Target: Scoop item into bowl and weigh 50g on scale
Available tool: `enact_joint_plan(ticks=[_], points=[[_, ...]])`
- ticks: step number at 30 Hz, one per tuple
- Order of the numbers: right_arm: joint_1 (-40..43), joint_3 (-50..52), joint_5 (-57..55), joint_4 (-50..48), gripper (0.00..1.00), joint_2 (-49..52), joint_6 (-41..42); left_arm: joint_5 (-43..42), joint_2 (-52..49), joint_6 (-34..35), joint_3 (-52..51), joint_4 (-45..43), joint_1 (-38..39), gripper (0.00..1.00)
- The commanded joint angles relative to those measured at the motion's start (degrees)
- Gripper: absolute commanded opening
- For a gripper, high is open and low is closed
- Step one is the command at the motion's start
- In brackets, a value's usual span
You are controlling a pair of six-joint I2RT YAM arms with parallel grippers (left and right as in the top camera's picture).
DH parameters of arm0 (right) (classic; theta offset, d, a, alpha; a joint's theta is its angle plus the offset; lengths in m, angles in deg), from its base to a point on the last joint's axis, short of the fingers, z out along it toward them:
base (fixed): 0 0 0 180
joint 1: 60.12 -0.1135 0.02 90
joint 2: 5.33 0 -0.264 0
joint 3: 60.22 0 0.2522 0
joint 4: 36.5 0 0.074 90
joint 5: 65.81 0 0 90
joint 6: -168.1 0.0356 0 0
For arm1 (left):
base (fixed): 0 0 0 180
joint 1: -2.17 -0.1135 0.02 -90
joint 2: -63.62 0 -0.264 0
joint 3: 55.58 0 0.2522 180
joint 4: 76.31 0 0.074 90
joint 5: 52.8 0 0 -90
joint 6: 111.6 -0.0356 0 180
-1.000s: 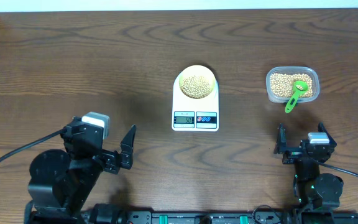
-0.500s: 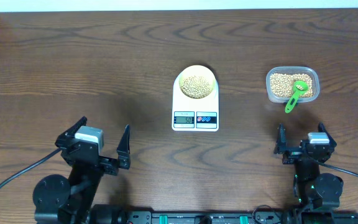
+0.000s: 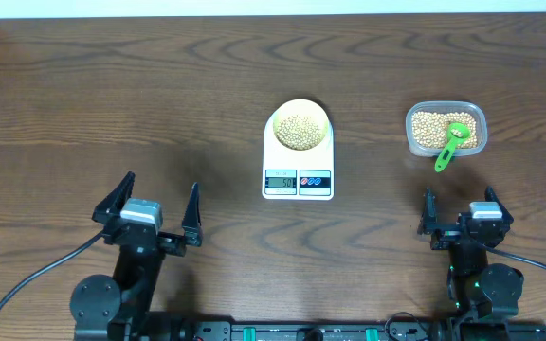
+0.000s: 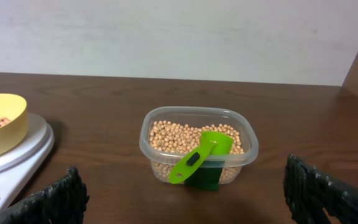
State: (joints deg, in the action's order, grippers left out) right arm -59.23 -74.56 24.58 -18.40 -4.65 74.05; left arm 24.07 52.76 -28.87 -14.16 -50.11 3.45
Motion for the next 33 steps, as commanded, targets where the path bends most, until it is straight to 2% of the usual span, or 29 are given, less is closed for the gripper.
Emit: enact_joint_plan(ticks=[1, 8, 12, 19, 33], points=[[-0.3, 0.3, -0.1, 0.0, 0.99, -0.4, -0.7, 0.8, 2.0, 1.9, -2.7, -2.5, -1.2, 0.98], [-0.3, 0.3, -0.1, 0.0, 0.99, -0.4, -0.7, 0.9, 5.6, 2.6, -7.0, -7.3, -3.4, 0.98], [-0.3, 0.3, -0.1, 0.0, 0.99, -0.4, -0.7, 3.6, 8.2, 7.8, -8.8, -8.1, -3.8, 0.98], [-0.3, 0.3, -0.1, 0.0, 0.99, -0.4, -0.7, 3.7, 10.8, 7.8, -12.9, -11.0, -3.8, 0.98], [-0.3, 0.3, -0.1, 0.0, 0.99, -0.4, -0.7, 6.3, 10.8, 7.8, -22.0, -24.4, -3.8, 0.98]])
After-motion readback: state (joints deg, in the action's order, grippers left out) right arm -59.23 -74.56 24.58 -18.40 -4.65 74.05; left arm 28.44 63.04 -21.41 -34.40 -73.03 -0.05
